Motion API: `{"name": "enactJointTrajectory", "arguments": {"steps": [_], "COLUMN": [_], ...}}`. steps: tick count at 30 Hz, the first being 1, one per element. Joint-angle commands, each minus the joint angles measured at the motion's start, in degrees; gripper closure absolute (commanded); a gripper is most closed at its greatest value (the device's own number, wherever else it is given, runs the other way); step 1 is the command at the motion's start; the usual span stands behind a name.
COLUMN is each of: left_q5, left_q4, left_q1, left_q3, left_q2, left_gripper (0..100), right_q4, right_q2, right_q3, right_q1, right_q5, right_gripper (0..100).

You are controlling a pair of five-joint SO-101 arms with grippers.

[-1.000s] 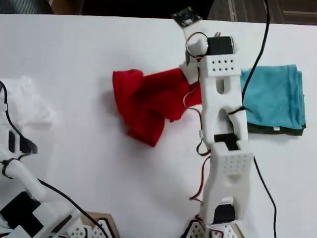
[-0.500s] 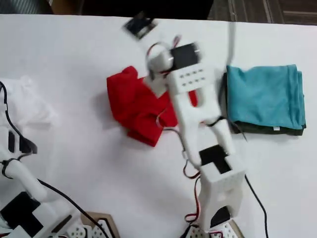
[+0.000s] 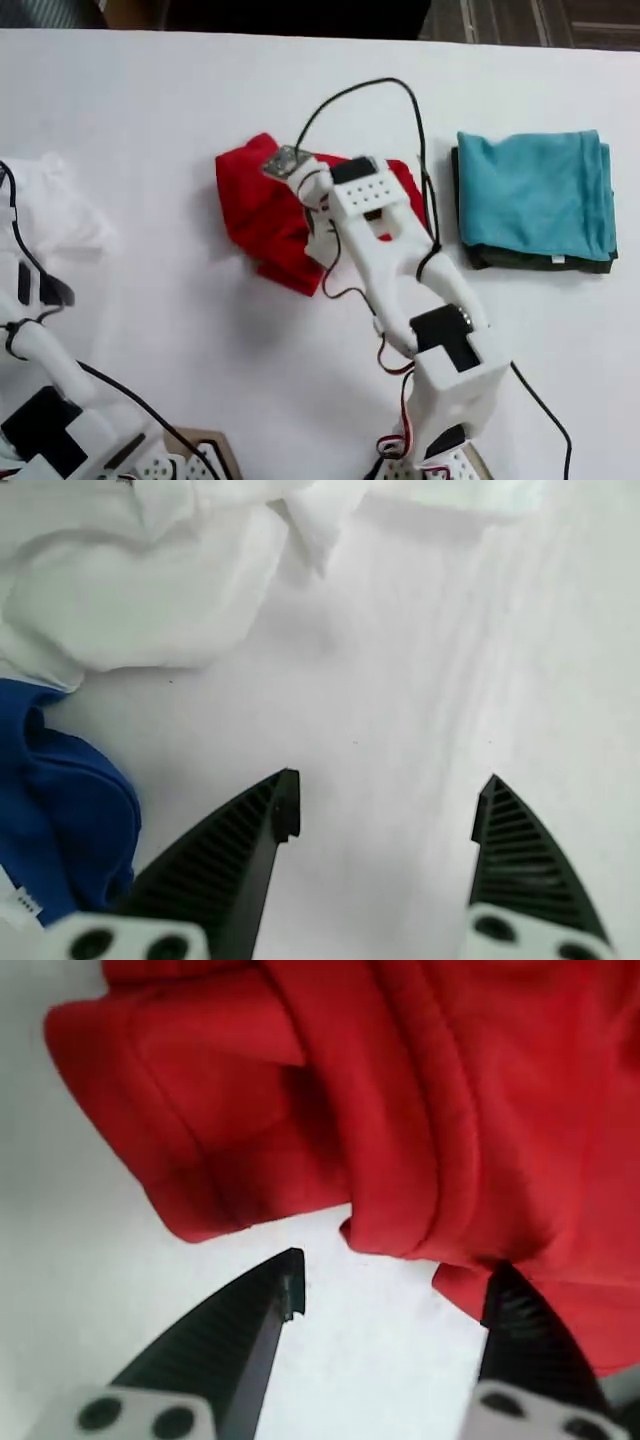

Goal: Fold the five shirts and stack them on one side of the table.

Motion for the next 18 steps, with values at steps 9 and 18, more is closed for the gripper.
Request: {"name": "enactJointTrajectory", "arguments": {"steps": [9,18], "left_q5": [0.26,0.26], "left_q4": [-0.62,-0.53], "left_q1": [0.09,0.26], "left_q3": [-0.40,-0.31], "left_q2": [-2.99,-2.99], "left_gripper": [71,71], "right_q4": [-10.15,-4.44], "right_q2": [8.13,3.47], "right_q3": [-1.85,-11.60], "right_q1": [4.79,10.42], "right_q5": [0.44,0.70], "right_gripper": [72.4,98.1]}}
